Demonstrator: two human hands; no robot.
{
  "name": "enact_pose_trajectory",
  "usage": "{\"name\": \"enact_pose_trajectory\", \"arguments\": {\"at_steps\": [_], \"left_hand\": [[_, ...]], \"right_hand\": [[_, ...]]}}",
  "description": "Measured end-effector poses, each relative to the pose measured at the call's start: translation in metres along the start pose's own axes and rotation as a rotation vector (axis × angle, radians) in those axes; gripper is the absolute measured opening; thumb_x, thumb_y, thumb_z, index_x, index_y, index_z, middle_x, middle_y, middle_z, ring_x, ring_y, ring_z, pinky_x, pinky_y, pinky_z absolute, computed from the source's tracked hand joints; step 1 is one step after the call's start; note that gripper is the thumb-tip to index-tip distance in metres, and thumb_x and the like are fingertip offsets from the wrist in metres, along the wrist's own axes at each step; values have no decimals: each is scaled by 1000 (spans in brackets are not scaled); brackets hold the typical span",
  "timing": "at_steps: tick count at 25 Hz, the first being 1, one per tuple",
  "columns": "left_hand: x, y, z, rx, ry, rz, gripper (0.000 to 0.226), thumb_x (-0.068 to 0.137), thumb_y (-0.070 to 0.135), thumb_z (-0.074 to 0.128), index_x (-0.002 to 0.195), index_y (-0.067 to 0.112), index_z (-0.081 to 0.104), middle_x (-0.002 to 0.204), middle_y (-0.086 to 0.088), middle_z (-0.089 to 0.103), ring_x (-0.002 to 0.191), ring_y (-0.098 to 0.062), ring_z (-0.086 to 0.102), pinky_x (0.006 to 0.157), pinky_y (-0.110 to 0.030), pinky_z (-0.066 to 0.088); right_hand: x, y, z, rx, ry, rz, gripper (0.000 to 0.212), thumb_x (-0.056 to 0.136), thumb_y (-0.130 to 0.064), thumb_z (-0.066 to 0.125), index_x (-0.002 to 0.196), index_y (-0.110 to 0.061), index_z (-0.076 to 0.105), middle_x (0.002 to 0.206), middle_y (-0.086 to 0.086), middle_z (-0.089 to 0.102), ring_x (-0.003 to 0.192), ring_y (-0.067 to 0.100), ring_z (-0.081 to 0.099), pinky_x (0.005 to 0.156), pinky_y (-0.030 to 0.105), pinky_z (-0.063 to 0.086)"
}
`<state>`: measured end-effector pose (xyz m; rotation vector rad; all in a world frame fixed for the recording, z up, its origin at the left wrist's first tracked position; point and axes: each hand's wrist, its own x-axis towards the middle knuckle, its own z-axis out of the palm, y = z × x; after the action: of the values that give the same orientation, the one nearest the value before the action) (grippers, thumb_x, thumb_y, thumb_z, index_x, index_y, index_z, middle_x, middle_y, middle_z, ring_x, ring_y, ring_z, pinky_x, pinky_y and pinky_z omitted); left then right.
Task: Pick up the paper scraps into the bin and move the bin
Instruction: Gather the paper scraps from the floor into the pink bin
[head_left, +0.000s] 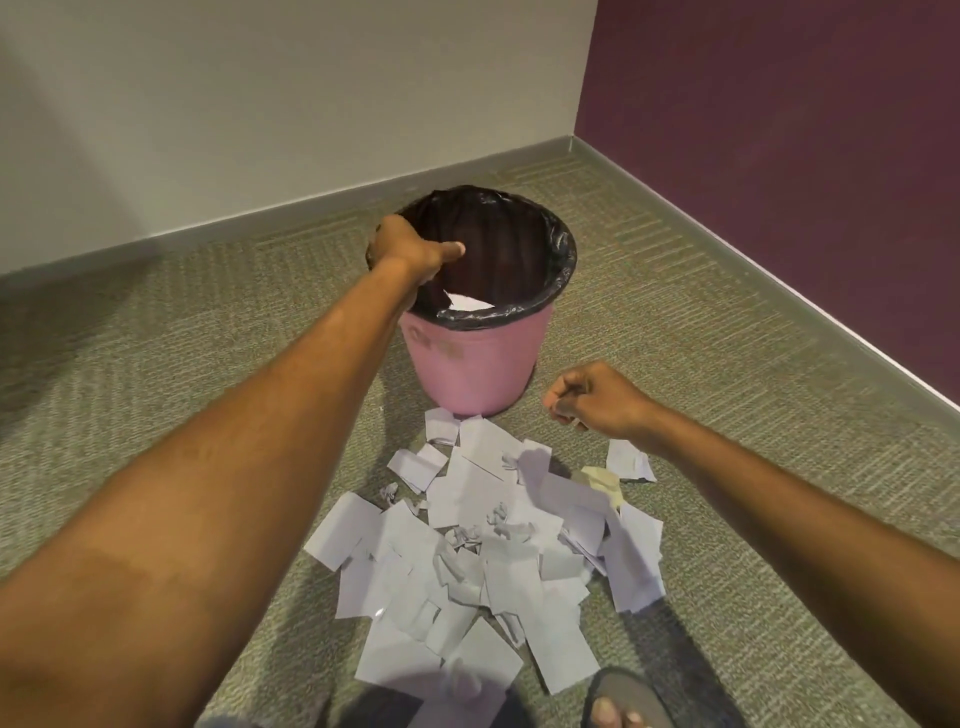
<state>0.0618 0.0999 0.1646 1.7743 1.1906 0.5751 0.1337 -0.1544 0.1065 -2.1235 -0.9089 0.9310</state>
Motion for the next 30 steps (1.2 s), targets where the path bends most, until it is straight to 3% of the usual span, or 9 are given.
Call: {"name": "enact_pose_trajectory", "arguments": {"at_steps": [2,4,8,11,14,18,22,25,30], "left_hand": [[-14,-1,3,36,129,122,26,74,35,79,72,13,64,73,-4,68,71,-20,66,71,-37,58],[-53,-15,4,13,274,248,43,85,35,65,48,18,50,46,4,47,46,-12,47,53,-25,44],[-146,-90,37,1,186,296,53,92,37,53,44,18,43,40,2,40,36,-15,37,44,-23,33],[-192,-165,71,395,-205,145,37,89,54,52,75,21,61,73,-3,66,73,-24,65,64,-33,51],[-217,-215,87,760,-634,152,71,77,68,55,131,24,43,123,-6,52,117,-28,49,94,-39,43],[-231,-230,108,983,-730,241,88,72,54,72,141,24,28,140,-10,35,126,-34,36,97,-46,39],[-236,-241,114,966,-712,267,65,83,29,72,136,17,36,138,-10,40,122,-33,42,94,-43,43],[-230,-244,110,820,-690,254,47,90,21,60,134,16,46,134,-9,50,122,-31,48,98,-38,40],[-216,-230,103,540,-543,44,39,84,18,67,122,15,61,122,-12,61,113,-29,60,90,-30,46]], "right_hand": [[3,4,4,-20,-3,18,18,93,10,49,96,4,65,84,10,65,71,12,59,50,10,44],[6,10,11,-93,-35,33,25,92,13,43,98,2,64,89,12,64,79,16,60,63,19,49],[19,36,28,-347,-104,81,27,88,9,49,107,0,65,110,15,66,99,28,62,79,40,53],[19,61,40,-586,-151,163,45,84,-12,68,126,-7,55,127,12,61,109,29,61,86,36,52],[10,85,52,-773,-256,242,65,83,-32,74,136,-8,44,134,12,55,117,30,56,95,40,49],[-5,113,71,-851,-265,184,67,87,-35,68,142,-11,37,134,14,48,120,33,54,95,41,47],[-25,119,86,-812,-180,-18,36,94,-18,56,128,-12,51,128,11,54,117,31,54,87,38,46],[-25,111,78,-720,-117,-13,18,86,-1,54,96,-11,65,104,14,67,100,33,63,71,34,46],[-20,100,51,-529,5,52,35,83,4,58,58,-16,43,62,-1,50,62,22,52,48,26,31]]}}
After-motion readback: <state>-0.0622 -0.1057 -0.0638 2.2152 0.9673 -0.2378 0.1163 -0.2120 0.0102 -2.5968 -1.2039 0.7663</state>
